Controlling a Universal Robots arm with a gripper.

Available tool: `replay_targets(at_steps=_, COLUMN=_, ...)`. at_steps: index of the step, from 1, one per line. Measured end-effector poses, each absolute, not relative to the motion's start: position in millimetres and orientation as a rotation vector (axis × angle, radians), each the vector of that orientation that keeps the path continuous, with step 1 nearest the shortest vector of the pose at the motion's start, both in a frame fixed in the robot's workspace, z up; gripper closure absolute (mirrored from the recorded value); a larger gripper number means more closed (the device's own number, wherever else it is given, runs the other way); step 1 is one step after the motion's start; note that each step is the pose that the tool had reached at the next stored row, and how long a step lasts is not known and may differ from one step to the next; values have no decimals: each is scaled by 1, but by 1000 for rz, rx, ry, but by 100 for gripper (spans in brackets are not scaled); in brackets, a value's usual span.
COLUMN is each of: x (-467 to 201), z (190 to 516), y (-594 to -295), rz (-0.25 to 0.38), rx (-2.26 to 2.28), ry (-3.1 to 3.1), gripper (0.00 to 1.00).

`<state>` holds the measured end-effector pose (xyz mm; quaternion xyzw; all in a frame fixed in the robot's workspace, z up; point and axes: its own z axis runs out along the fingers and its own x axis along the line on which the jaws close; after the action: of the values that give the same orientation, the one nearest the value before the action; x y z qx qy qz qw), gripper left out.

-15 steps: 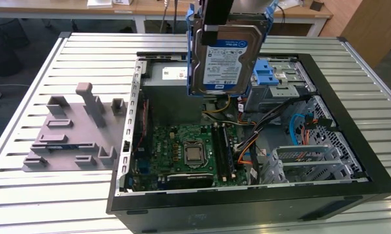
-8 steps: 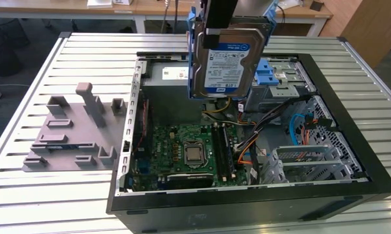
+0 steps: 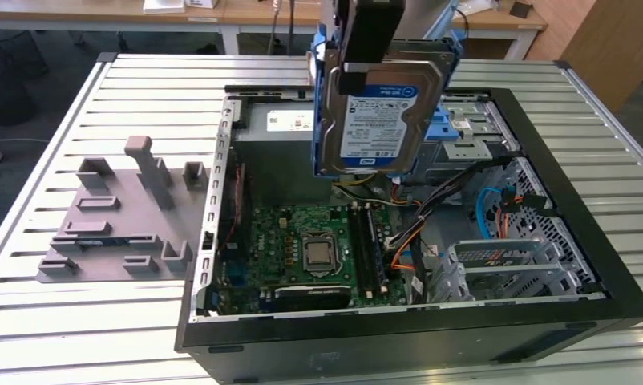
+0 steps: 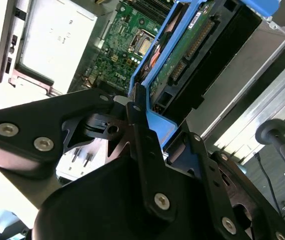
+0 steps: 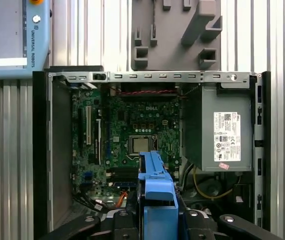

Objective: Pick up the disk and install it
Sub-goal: 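Insert the disk into the insertion slot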

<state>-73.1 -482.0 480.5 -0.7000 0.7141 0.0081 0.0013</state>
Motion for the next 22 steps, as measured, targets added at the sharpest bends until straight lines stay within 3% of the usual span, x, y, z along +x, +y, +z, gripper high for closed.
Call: replay_targets(at_steps=22, x=-66, z=479, y=-522, rz=26, rx=-2197, ry=2242, gripper=64)
